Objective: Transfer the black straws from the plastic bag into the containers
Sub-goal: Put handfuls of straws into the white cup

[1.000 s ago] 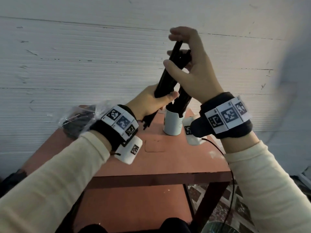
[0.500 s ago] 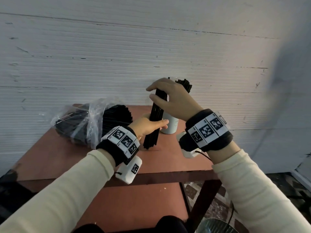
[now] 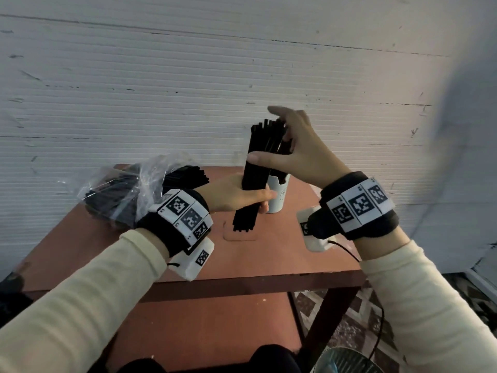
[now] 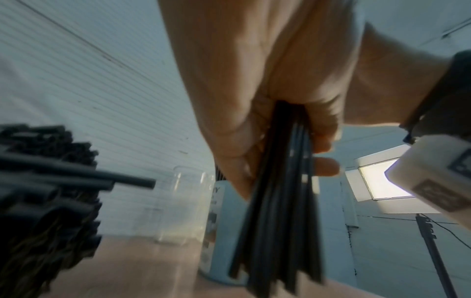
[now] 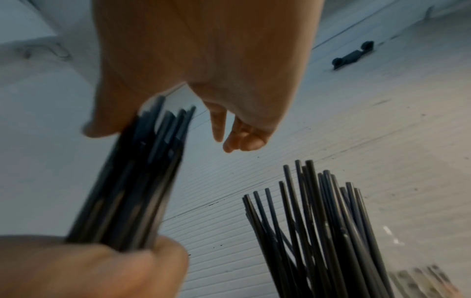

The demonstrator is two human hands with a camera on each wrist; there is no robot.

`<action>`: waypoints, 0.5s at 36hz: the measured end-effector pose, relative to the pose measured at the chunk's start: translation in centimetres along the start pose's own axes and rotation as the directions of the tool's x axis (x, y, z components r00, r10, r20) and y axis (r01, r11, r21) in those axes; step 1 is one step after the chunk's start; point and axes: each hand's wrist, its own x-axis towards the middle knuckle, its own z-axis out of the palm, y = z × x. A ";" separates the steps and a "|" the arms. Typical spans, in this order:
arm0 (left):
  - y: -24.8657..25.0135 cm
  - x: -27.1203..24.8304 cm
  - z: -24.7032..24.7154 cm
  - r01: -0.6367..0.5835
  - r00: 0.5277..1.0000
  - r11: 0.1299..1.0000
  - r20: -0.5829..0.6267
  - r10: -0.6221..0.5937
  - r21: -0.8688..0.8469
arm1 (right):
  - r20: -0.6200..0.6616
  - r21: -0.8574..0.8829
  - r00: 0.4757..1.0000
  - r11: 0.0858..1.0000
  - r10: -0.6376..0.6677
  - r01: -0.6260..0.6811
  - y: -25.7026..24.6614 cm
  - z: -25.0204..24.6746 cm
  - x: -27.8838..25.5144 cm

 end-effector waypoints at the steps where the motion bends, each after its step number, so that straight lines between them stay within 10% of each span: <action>1: 0.4 0.0 -0.1 -0.027 0.998 1.000 0.062 0.026 0.010 | 0.059 0.032 0.998 0.999 0.002 -0.004 -0.1 -0.2 -0.2; 6: 1.7 0.2 0.4 -0.047 0.967 0.999 0.251 0.047 -0.007 | 0.320 0.154 0.944 0.988 -0.079 0.030 0.2 0.1 -0.8; 10: 1.9 0.9 1.2 -0.044 0.969 0.999 0.243 0.051 -0.031 | 0.236 0.160 0.967 0.985 -0.096 0.059 0.7 0.3 -0.5; 15: 1.4 2.9 1.5 0.028 0.991 0.997 -0.128 -0.037 -0.068 | 0.006 0.182 0.997 0.981 -0.076 0.074 1.6 -1.7 1.4; 18: 0.3 4.5 1.7 0.066 0.895 0.992 -0.434 -0.105 -0.104 | -0.170 0.243 0.985 0.969 -0.004 0.046 2.6 -3.4 3.2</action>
